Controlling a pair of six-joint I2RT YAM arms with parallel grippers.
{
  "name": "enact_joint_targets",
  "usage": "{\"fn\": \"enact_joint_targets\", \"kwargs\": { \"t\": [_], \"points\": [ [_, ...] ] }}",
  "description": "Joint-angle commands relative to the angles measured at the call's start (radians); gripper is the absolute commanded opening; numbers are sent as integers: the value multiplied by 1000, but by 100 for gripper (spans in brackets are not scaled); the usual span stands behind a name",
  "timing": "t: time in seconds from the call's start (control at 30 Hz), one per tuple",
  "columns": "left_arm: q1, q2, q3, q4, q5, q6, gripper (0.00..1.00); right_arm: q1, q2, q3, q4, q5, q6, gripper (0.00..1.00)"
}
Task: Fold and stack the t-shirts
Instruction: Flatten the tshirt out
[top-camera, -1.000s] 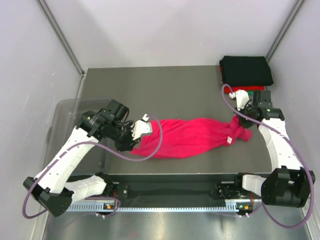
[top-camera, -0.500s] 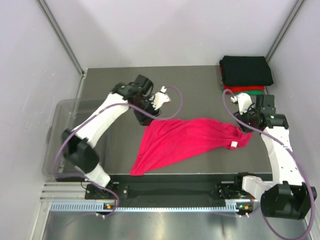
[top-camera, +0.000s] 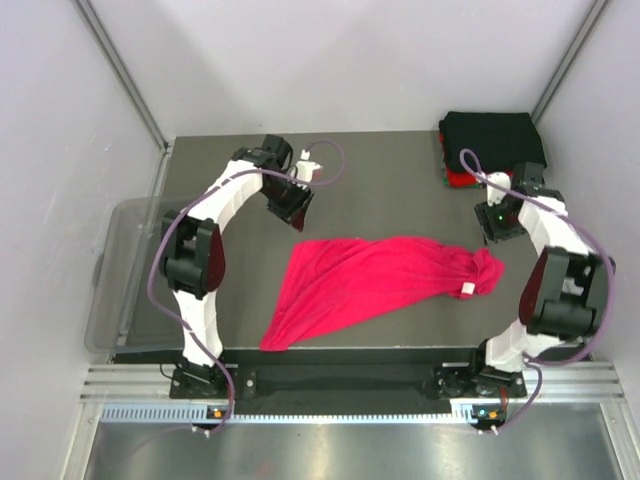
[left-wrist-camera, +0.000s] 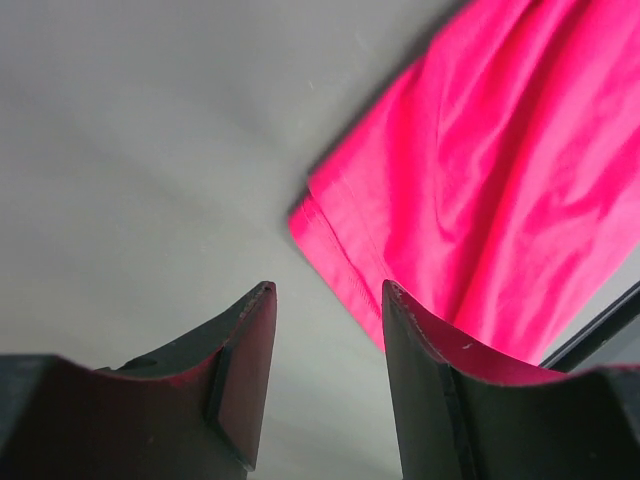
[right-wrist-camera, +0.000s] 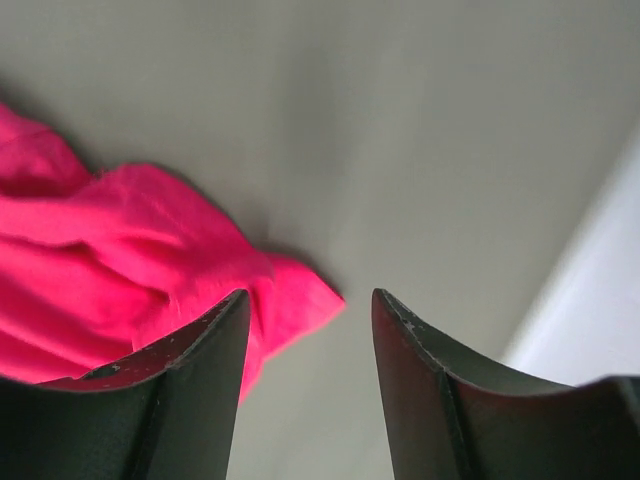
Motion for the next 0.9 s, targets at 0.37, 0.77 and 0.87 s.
{"fn": "enact_joint_targets", "kwargs": {
  "t": [0.37, 0.77, 0.87],
  "points": [
    [37, 255, 176, -46, 235, -39, 56, -10, 301, 193, -267, -237, -21, 54],
    [40, 299, 230, -83, 251, -34, 0, -7, 375, 163, -260, -304, -32, 0],
    [68, 235, 282, -77, 235, -37, 0, -7, 304, 229, -232, -321, -11, 0]
  ]
}}
